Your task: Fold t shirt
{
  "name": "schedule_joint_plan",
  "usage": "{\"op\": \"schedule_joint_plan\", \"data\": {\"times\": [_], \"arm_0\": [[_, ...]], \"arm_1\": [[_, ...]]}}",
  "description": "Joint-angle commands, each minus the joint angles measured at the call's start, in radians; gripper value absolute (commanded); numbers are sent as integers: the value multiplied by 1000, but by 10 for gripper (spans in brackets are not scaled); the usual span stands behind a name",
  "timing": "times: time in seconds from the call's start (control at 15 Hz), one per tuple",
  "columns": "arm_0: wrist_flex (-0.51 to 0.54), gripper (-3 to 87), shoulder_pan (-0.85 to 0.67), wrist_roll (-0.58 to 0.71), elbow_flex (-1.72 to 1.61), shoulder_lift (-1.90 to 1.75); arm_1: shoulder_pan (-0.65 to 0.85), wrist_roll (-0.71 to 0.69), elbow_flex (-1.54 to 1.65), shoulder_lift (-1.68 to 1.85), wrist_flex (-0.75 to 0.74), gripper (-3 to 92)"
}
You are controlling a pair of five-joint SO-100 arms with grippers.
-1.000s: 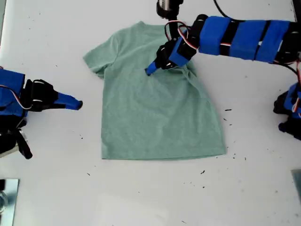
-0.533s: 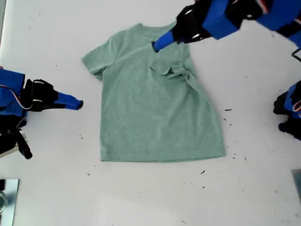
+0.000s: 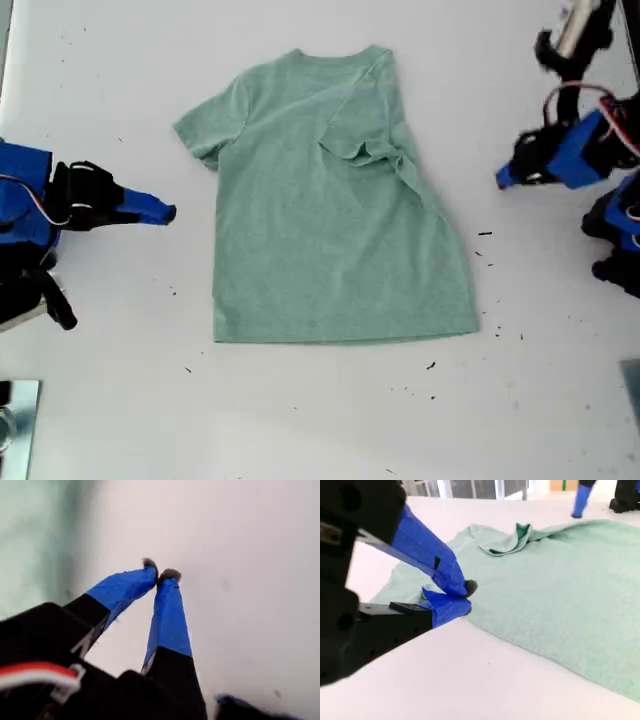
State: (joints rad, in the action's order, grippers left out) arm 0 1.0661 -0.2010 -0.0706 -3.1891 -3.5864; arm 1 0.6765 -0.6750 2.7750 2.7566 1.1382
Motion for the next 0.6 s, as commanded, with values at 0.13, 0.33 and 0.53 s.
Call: {"op": "schedule_joint_plan", "data": {"times": [0.13, 0.33, 0.53], "arm_0": [[106, -2, -252, 238, 693, 788], [423, -2, -545, 612, 1413, 1350], [532, 118, -635, 796, 1789, 1697]], "arm_1": [[9, -3, 37, 101, 8, 25], [-8, 0, 31, 109, 20, 25], [-18, 5, 41, 199, 54, 25]]}}
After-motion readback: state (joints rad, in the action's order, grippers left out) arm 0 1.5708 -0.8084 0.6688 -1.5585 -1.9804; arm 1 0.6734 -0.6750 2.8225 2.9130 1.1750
